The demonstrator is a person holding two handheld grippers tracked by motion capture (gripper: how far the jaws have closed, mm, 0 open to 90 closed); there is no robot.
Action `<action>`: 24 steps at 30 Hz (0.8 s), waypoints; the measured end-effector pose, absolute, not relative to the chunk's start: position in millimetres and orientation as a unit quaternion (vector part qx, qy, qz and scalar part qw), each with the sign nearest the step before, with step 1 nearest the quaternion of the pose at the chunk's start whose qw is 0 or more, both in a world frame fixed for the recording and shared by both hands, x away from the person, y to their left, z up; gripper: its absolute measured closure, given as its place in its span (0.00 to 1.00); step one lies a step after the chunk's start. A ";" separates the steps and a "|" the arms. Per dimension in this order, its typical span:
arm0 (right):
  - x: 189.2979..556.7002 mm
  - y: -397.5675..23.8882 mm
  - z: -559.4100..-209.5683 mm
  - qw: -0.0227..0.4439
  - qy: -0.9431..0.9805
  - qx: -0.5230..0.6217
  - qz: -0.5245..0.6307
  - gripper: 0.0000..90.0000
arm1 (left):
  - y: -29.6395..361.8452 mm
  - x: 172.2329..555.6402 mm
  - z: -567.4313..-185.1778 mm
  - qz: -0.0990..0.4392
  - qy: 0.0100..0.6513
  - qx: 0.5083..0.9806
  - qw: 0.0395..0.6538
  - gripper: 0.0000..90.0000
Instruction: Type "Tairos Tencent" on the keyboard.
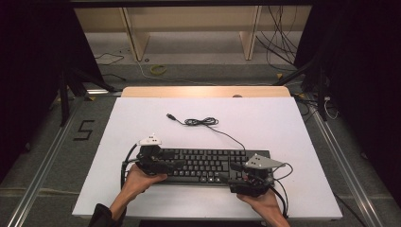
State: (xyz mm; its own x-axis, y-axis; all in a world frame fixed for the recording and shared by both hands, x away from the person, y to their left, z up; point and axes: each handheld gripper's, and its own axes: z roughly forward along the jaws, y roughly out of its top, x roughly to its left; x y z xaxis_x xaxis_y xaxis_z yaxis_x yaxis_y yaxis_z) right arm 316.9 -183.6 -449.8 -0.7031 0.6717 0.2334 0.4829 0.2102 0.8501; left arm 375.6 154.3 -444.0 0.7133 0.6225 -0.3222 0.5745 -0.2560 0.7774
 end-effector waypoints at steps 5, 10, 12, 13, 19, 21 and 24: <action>315.5 -187.7 -448.6 0.098 0.770 0.374 0.507 0.41 | 158.2 367.3 -444.0 0.026 0.371 0.785 0.496 0.34; 314.1 -193.1 -447.5 0.102 0.766 0.375 0.512 0.41 | 161.9 359.9 -443.7 0.026 0.368 0.775 0.513 0.30; 312.5 -196.6 -447.8 0.103 0.764 0.377 0.513 0.41 | 163.3 357.2 -443.8 0.027 0.365 0.776 0.514 0.30; 312.5 -196.6 -447.8 0.103 0.764 0.377 0.513 0.41 | 164.0 355.9 -443.9 0.027 0.364 0.776 0.514 0.30; 308.8 -205.2 -448.4 0.110 0.760 0.377 0.517 0.40 | 168.4 349.0 -445.7 0.029 0.364 0.773 0.520 0.29; 307.6 -207.7 -448.1 0.113 0.759 0.378 0.518 0.40 | 170.1 346.2 -446.5 0.030 0.362 0.772 0.522 0.28; 306.2 -210.5 -448.4 0.115 0.757 0.379 0.520 0.40 | 173.5 341.7 -447.9 0.033 0.359 0.772 0.523 0.28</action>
State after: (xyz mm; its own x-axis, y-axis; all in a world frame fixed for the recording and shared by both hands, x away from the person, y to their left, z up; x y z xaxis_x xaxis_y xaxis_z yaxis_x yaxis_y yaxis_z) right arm 306.2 -210.5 -448.4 -0.6860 0.6937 0.2193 0.4537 0.1723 0.8743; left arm 341.7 173.5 -447.9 0.7400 0.5889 -0.3249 0.5199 -0.1944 0.8318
